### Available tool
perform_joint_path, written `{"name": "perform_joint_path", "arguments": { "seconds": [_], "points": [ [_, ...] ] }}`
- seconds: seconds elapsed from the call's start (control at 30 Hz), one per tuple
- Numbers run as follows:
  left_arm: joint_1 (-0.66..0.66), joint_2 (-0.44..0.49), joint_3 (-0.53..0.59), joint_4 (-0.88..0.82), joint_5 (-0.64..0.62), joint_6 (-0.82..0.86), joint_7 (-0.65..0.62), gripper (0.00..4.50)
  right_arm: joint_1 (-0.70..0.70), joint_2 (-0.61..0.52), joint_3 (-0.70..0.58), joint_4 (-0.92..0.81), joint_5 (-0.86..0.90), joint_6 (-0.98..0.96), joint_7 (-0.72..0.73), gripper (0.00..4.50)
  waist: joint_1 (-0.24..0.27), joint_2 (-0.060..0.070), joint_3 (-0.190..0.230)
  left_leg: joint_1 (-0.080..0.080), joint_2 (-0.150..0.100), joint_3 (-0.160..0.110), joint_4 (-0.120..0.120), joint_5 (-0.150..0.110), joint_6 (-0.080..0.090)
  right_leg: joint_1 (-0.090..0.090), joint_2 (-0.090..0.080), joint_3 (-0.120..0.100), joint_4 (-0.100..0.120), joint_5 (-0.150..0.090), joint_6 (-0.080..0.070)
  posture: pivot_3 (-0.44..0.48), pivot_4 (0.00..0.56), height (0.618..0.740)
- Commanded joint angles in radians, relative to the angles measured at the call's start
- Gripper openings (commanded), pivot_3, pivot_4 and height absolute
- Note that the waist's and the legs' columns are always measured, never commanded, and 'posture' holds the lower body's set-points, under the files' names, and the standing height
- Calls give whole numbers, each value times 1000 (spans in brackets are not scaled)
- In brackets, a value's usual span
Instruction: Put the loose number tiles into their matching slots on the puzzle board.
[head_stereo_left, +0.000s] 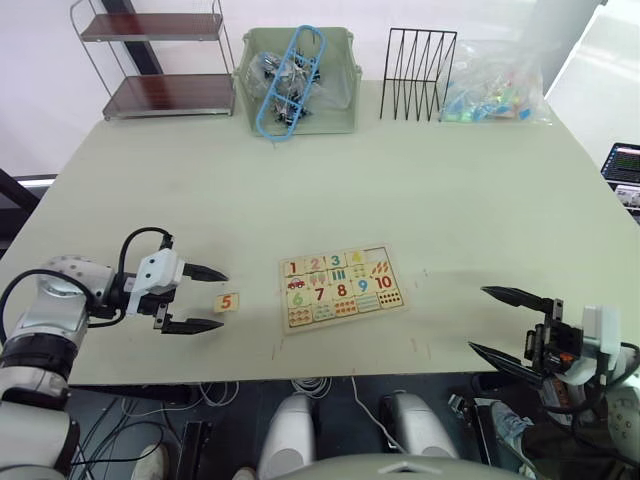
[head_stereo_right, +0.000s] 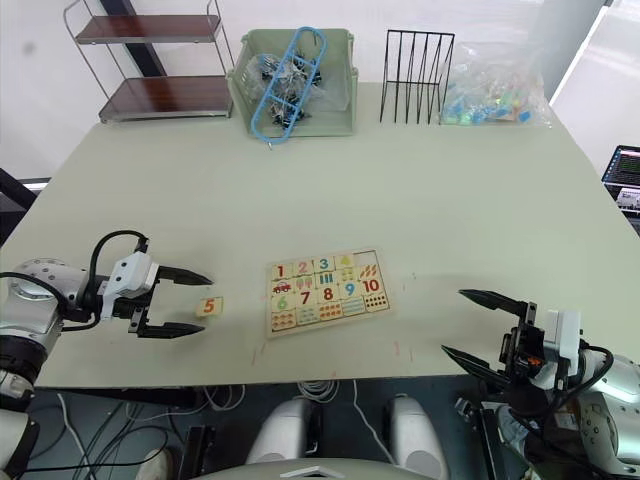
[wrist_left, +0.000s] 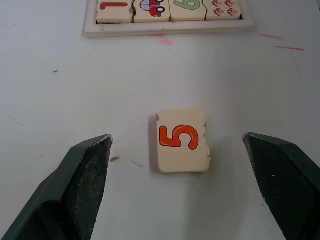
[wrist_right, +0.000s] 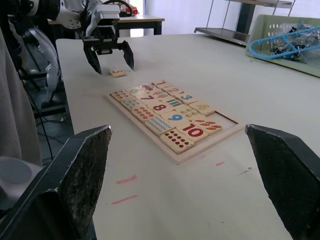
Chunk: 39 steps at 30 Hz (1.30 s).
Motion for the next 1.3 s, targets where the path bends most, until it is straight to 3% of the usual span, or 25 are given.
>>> {"name": "perform_joint_path", "arguments": {
  "seconds": [0.03,0.17,0.33,0.37,0.4,0.47,0.7,0.9,1.3],
  "points": [
    [-21,9,-18,22,-19,-26,-31,4424,4,-7,-22,-6,12,-21,8,4500,0,0,0,0,0,0,0,0,0,0,0,0,0,0,0,0,150,740],
    [-40,-11,-19,72,19,-76,-31,4424,1,-10,-21,4,11,-22,15,4500,0,0,0,0,0,0,0,0,0,0,0,0,0,0,0,0,150,740],
    [-58,-31,-15,120,33,-82,-31,2484,-13,-15,-20,17,11,-19,23,4500,0,0,0,0,0,0,0,0,0,0,0,0,0,0,0,0,150,740],
    [-56,-32,-18,120,33,-83,-31,2288,-16,-16,-20,20,11,-18,26,4500,0,0,0,1,0,0,0,0,0,0,0,0,0,0,0,0,150,740],
    [-54,-33,-20,121,34,-84,-31,1698,-19,-17,-21,24,10,-18,28,4500,0,0,0,1,0,0,0,0,0,1,0,0,0,0,0,0,150,740],
    [-50,-38,-16,118,25,-73,-31,959,-23,-18,-21,28,11,-18,30,4500,0,0,0,1,0,0,0,0,0,1,0,0,1,0,0,0,150,740],
    [-34,-31,-1,86,-1,-46,-31,940,-20,-15,-24,40,13,-22,33,4500,0,0,0,1,0,0,0,0,0,1,0,0,1,0,0,0,150,740],
    [-11,7,42,-78,-35,67,-31,940,0,-14,-28,31,18,-24,31,4500,1,0,0,0,0,0,0,0,0,1,0,0,1,0,0,0,150,740],
    [15,55,173,-466,-37,460,23,940,22,7,-38,2,41,-16,-28,4500,0,0,0,0,0,0,0,0,0,1,0,0,1,-1,2,0,150,740]
  ]
}}
